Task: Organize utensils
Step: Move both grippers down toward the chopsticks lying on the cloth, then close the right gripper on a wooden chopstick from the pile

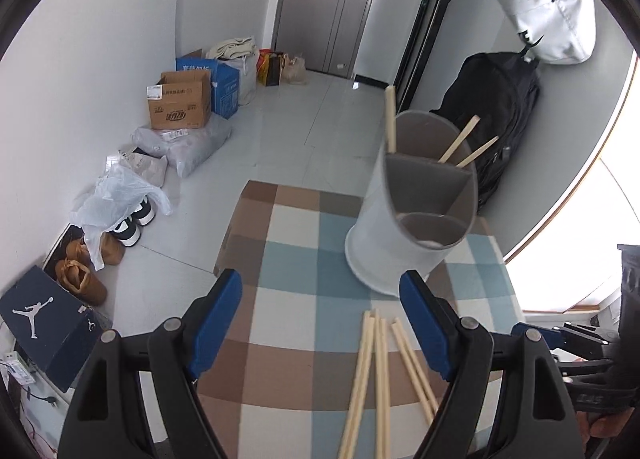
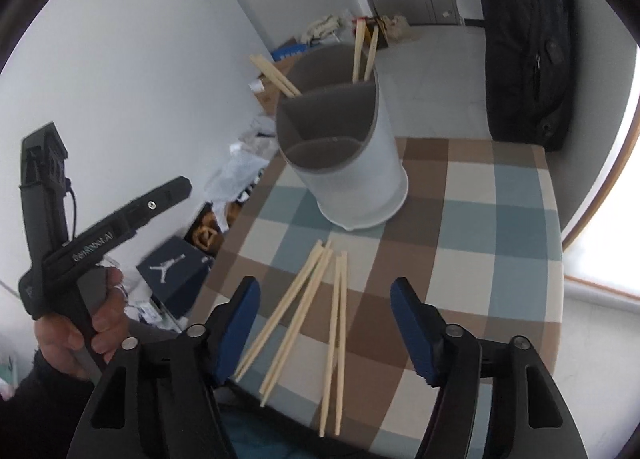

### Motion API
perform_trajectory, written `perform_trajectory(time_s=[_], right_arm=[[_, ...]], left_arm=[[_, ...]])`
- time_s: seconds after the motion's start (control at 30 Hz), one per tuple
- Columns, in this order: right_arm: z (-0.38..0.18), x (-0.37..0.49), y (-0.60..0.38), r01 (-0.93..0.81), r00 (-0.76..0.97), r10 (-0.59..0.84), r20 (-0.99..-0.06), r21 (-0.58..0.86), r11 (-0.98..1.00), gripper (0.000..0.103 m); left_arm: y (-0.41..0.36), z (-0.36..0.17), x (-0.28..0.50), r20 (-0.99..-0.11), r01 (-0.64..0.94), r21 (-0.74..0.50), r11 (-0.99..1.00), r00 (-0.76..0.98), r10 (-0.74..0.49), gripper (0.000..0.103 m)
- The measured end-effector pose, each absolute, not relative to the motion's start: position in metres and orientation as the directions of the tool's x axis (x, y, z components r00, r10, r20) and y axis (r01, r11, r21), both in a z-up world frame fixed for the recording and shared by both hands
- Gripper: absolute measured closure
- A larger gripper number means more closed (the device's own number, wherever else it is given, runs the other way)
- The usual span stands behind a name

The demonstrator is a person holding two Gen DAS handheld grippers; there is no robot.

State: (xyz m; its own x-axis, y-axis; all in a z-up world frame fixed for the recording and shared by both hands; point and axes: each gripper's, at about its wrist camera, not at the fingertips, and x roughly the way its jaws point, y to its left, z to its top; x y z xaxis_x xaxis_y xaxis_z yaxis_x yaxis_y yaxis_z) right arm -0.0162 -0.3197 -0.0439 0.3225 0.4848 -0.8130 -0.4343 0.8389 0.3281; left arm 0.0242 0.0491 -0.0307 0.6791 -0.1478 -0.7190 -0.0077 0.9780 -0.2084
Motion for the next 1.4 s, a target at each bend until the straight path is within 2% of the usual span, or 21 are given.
perform_trajectory(time_s=[0.07, 0.1, 0.37, 0.43, 0.7, 0.77, 1.07, 1.2, 1.4], right_arm=[[-0.06, -0.011, -0.309, -0.442, 0.298, 0.423, -0.856, 0.269, 0.856, 0.067], [-0.068, -0.008, -0.304, -0.447, 0.287, 0.402, -0.87, 0.249, 0.859, 0.069], [-0.117, 0.012, -0.274, -0.472, 0.215, 0.314, -0.925, 0.183, 0.862, 0.072], [-0.123, 0.013, -0.268, -0.484, 0.204, 0.3, -0.932, 0.17, 0.858, 0.076], [-0.127, 0.009, -0.261, -0.492, 0.235, 0.247, -0.94, 0.104, 0.864, 0.077], [-0.127, 0.01, -0.265, -0.476, 0.239, 0.23, -0.944, 0.092, 0.874, 0.085], [-0.123, 0.018, -0.252, -0.475, 0.244, 0.178, -0.953, 0.043, 0.879, 0.083], [-0.122, 0.025, -0.251, -0.46, 0.278, 0.18, -0.944, 0.033, 0.887, 0.082], [-0.121, 0.028, -0.253, -0.443, 0.316, 0.197, -0.928, 0.039, 0.896, 0.084]], left_arm=[[0.055, -0.032, 0.027, -0.723, -0.024, -0.21, 0.977, 0.677, -0.139, 0.026], [0.059, -0.032, 0.028, -0.723, -0.026, -0.231, 0.973, 0.673, -0.154, 0.026], [0.073, -0.04, 0.035, -0.766, -0.106, -0.319, 0.942, 0.614, -0.191, 0.026], [0.074, -0.044, 0.036, -0.781, -0.122, -0.334, 0.934, 0.591, -0.202, 0.026], [0.081, -0.048, 0.038, -0.808, -0.187, -0.342, 0.921, 0.56, -0.186, 0.026], [0.085, -0.05, 0.039, -0.811, -0.197, -0.346, 0.918, 0.554, -0.187, 0.026], [0.089, -0.054, 0.043, -0.826, -0.22, -0.348, 0.911, 0.532, -0.187, 0.026], [0.098, -0.06, 0.045, -0.84, -0.266, -0.32, 0.909, 0.523, -0.143, 0.026], [0.101, -0.07, 0.047, -0.859, -0.297, -0.321, 0.899, 0.492, -0.144, 0.026]])
